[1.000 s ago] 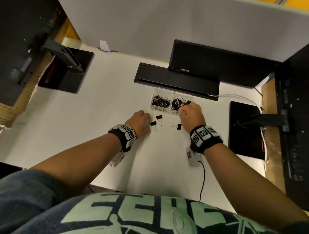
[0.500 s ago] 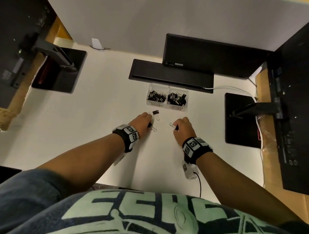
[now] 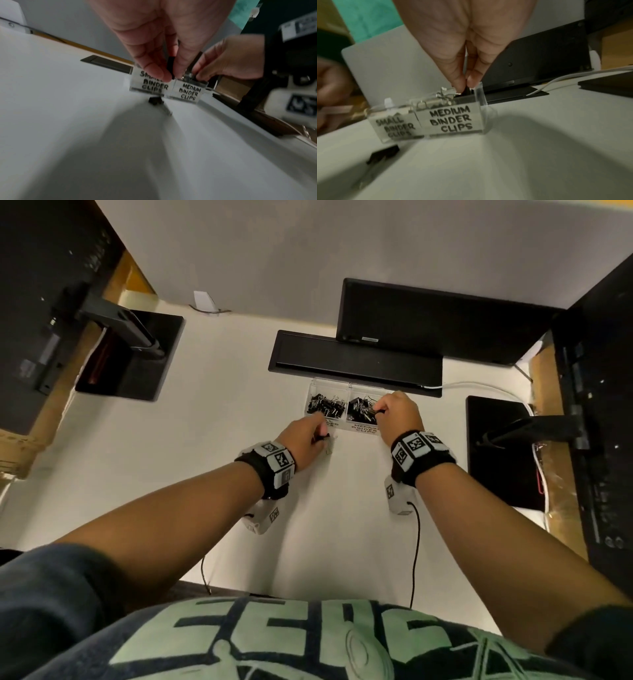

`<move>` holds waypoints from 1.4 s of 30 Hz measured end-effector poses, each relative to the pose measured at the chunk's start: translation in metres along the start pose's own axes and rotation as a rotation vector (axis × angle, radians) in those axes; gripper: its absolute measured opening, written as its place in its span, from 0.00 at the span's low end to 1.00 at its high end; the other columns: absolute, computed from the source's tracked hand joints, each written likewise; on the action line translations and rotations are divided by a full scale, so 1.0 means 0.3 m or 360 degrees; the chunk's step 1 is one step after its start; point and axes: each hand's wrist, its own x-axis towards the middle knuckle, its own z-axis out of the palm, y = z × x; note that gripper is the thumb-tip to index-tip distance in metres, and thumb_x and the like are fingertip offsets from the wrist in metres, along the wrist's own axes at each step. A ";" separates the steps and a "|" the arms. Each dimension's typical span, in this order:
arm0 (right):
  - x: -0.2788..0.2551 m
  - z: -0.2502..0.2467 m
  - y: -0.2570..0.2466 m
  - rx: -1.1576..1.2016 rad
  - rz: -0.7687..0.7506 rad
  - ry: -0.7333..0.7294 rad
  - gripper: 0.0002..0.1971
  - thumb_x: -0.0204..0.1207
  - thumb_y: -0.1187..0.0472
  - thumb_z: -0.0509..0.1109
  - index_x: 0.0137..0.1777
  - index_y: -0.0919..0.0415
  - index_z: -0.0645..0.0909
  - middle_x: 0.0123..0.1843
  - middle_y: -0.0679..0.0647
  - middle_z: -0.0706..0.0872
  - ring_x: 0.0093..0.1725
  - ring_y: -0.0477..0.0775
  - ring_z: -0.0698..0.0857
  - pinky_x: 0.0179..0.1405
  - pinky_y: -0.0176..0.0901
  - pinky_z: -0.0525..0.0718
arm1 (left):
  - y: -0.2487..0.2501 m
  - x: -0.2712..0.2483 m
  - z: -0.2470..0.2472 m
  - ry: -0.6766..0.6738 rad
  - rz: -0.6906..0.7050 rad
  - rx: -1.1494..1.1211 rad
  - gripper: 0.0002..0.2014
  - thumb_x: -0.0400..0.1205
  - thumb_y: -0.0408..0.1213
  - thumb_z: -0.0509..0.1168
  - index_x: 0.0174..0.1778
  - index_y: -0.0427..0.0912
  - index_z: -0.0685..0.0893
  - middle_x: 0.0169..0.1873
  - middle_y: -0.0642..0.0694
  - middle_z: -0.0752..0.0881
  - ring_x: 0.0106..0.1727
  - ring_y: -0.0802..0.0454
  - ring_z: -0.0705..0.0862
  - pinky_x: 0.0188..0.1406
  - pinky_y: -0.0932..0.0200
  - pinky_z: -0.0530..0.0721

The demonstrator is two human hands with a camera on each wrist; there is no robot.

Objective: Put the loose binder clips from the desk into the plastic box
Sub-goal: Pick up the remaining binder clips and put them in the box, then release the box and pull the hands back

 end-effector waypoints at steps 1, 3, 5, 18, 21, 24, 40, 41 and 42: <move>0.001 0.011 0.005 -0.0066 -0.0042 -0.0049 0.12 0.77 0.74 0.62 0.53 0.66 0.86 0.58 0.60 0.81 0.58 0.58 0.82 0.52 0.37 0.75 | 0.018 0.023 -0.017 0.0033 0.0035 -0.0021 0.06 0.79 0.27 0.63 0.44 0.43 0.74 0.41 0.45 0.83 0.39 0.49 0.79 0.42 0.59 0.76; 0.002 0.028 0.013 -0.0199 -0.0119 -0.0106 0.15 0.76 0.76 0.60 0.55 0.66 0.86 0.58 0.60 0.81 0.61 0.59 0.78 0.53 0.39 0.75 | 0.050 0.074 -0.046 0.0083 0.0092 -0.0010 0.09 0.78 0.25 0.61 0.42 0.45 0.73 0.41 0.47 0.81 0.39 0.50 0.78 0.42 0.60 0.76; 0.004 0.035 0.019 -0.0290 -0.0147 -0.0113 0.18 0.76 0.76 0.59 0.56 0.63 0.87 0.58 0.58 0.82 0.64 0.58 0.73 0.55 0.39 0.73 | 0.086 0.123 -0.066 0.0116 0.0121 0.0024 0.09 0.77 0.25 0.60 0.42 0.45 0.74 0.41 0.49 0.80 0.39 0.51 0.78 0.42 0.59 0.76; -0.171 0.070 0.020 -0.0063 -0.0291 0.0002 0.13 0.76 0.70 0.63 0.54 0.62 0.87 0.54 0.58 0.84 0.58 0.61 0.75 0.60 0.51 0.78 | 0.131 0.282 0.019 -0.0098 0.0492 0.0831 0.18 0.82 0.31 0.60 0.67 0.45 0.79 0.57 0.46 0.87 0.61 0.45 0.74 0.59 0.53 0.78; -0.206 0.118 -0.005 -0.0017 -0.0403 -0.0147 0.12 0.75 0.69 0.63 0.53 0.63 0.86 0.56 0.57 0.84 0.62 0.60 0.75 0.64 0.47 0.76 | 0.095 0.278 0.024 -0.0084 0.0588 0.0915 0.18 0.83 0.36 0.57 0.68 0.50 0.79 0.54 0.51 0.89 0.59 0.46 0.73 0.59 0.55 0.77; -0.205 0.171 -0.047 -0.0098 -0.0493 -0.0407 0.16 0.75 0.70 0.62 0.61 0.64 0.83 0.66 0.57 0.81 0.69 0.59 0.72 0.70 0.47 0.72 | 0.070 0.268 0.005 -0.0050 0.0665 0.0766 0.17 0.81 0.34 0.59 0.63 0.50 0.84 0.64 0.49 0.85 0.61 0.45 0.73 0.63 0.50 0.76; -0.206 0.236 -0.073 -0.0151 -0.0169 -0.0527 0.13 0.80 0.67 0.62 0.63 0.62 0.80 0.63 0.58 0.76 0.65 0.58 0.72 0.66 0.46 0.74 | -0.080 0.209 -0.070 0.0254 -0.0623 -0.0529 0.15 0.80 0.41 0.67 0.64 0.47 0.80 0.51 0.42 0.89 0.38 0.45 0.88 0.42 0.55 0.88; -0.204 0.212 -0.066 -0.0051 -0.0120 -0.0500 0.12 0.80 0.66 0.63 0.61 0.62 0.82 0.61 0.57 0.77 0.63 0.57 0.75 0.66 0.44 0.76 | -0.078 0.209 -0.069 0.0244 -0.0645 -0.0550 0.15 0.80 0.39 0.67 0.63 0.46 0.80 0.50 0.41 0.89 0.35 0.45 0.87 0.38 0.57 0.87; -0.199 0.182 -0.064 0.0053 -0.0076 -0.0455 0.11 0.80 0.65 0.65 0.59 0.62 0.83 0.60 0.55 0.78 0.60 0.55 0.79 0.66 0.43 0.78 | -0.078 0.210 -0.069 0.0234 -0.0658 -0.0570 0.14 0.80 0.38 0.68 0.62 0.46 0.80 0.49 0.40 0.89 0.34 0.45 0.86 0.35 0.58 0.86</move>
